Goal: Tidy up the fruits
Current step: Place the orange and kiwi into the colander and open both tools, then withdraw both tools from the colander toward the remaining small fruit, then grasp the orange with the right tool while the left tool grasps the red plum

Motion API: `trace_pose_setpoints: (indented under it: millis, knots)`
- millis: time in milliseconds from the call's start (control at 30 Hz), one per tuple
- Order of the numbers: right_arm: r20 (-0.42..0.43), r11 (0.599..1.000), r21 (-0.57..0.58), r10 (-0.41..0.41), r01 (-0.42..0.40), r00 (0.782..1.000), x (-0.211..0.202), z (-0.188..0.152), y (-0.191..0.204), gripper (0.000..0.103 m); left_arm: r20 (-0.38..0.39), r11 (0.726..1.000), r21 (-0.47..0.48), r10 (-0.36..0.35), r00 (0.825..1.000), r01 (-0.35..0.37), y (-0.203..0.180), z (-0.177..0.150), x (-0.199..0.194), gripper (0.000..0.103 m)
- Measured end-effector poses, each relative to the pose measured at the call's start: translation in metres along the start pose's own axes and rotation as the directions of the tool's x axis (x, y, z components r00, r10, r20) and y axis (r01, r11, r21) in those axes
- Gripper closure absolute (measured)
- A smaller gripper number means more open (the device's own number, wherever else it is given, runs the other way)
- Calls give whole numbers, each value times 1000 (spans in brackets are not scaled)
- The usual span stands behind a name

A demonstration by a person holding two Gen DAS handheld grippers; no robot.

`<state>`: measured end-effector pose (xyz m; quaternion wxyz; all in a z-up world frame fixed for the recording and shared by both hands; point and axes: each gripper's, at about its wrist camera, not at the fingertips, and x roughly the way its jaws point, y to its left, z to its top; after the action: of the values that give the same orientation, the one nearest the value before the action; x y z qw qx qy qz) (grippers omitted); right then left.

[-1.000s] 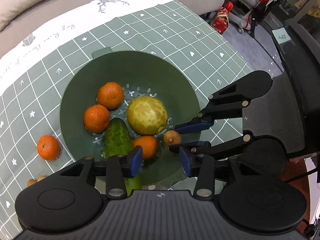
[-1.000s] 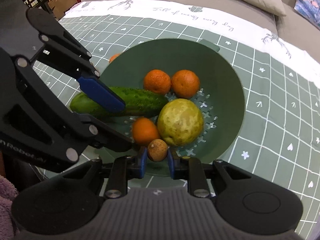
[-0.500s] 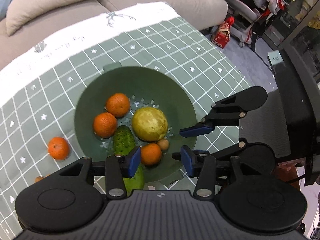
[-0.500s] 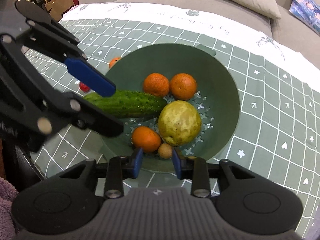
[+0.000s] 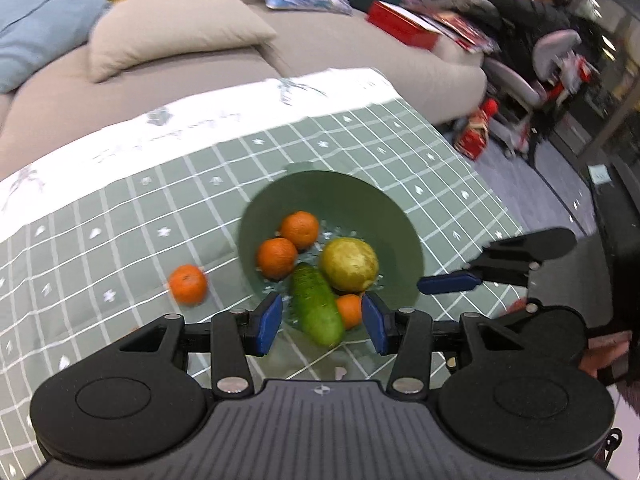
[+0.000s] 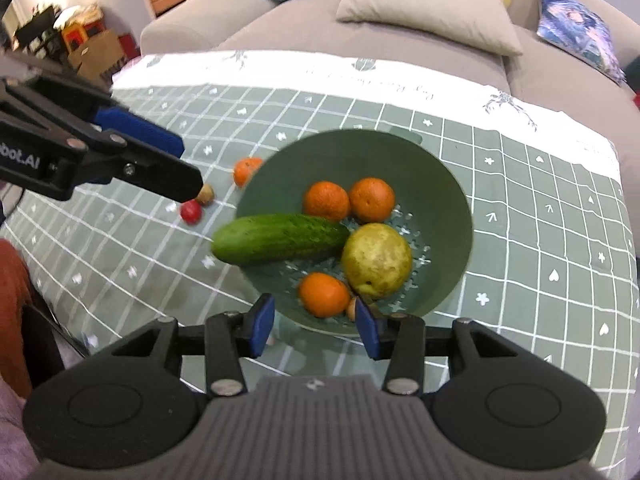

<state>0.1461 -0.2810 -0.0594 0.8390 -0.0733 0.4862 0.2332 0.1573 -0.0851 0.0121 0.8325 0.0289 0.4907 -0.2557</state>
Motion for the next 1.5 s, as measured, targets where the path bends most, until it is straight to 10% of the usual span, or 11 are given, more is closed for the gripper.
trace_pose_setpoints:
  millis: [600, 1500]
  knots:
    - [206, 1000, 11, -12, 10, 978, -12, 12, 87, 57, 89, 976, -161, 162, 983, -146, 67, -67, -36, 49]
    - [-13, 904, -422, 66, -65, 998, 92, 107, 104, 66, -20, 970, -209, 122, 992, -123, 110, -76, 28, 55]
